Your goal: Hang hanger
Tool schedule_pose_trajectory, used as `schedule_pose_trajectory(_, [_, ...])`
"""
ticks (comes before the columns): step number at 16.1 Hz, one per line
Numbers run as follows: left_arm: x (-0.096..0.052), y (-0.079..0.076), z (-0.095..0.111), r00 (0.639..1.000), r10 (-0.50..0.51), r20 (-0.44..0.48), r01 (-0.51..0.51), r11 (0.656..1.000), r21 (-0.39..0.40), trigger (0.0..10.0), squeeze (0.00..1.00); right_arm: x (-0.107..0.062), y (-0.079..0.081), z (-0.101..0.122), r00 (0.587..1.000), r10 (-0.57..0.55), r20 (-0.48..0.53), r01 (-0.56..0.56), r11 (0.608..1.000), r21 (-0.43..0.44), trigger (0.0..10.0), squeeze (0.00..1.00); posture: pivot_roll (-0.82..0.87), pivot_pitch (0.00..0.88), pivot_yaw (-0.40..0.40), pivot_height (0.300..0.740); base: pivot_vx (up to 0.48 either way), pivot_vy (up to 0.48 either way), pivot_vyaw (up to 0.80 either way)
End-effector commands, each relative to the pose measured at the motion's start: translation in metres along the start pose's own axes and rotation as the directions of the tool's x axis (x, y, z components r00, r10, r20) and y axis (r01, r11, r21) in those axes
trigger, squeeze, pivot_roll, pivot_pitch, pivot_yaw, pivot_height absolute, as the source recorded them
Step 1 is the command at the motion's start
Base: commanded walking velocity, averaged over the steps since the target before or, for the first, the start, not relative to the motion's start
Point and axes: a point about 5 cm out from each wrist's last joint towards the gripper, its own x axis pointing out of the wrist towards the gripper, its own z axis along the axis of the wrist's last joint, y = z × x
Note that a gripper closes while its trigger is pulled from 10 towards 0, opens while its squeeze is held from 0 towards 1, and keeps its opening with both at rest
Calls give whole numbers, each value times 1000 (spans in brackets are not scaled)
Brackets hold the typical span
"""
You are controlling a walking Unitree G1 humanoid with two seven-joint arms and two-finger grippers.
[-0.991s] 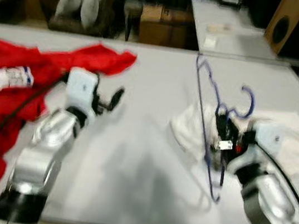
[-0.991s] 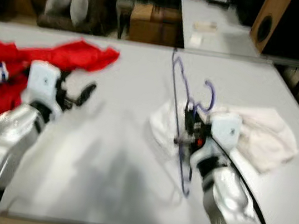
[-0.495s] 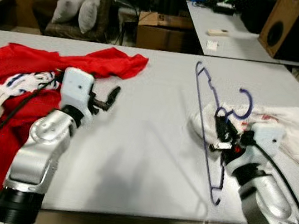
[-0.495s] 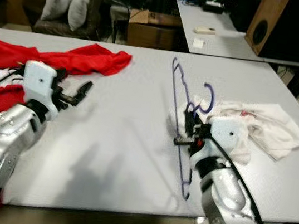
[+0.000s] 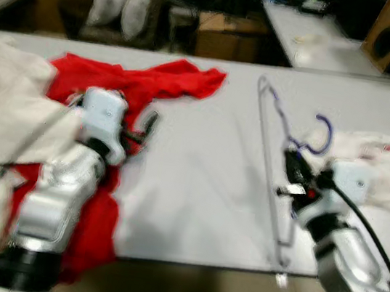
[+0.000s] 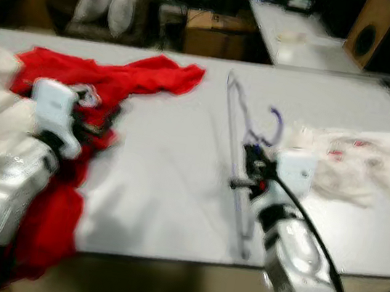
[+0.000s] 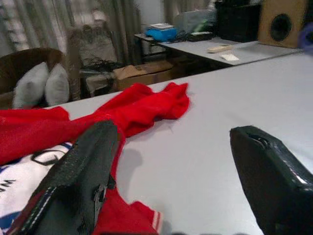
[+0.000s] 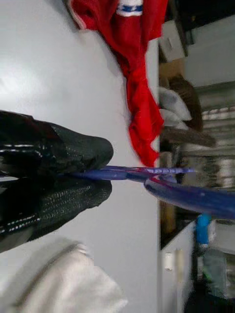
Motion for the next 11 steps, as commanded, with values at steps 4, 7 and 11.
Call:
schedule_pose_trajectory(4, [-2,5,4,1000,25,14,-25,1000,17,10000,0,4,5,4,999,30,16,-30,1000,-3,10000,0,43,0,5,740,0,276,0])
schedule_pose_trajectory(7, [-1,2,5,1000,-3,26,2,999,42,10000,0,5,4,6,999,26,22,-25,1000,-6,10000,0,36,0,7,740,0,-160,0])
schedule_pose_trajectory(11, [4,2,0,1000,-16,13,15,999,31,10000,0,6,3,5,999,37,11,-37,999,21,10000,0,15,0,19,740,0,-360,-200])
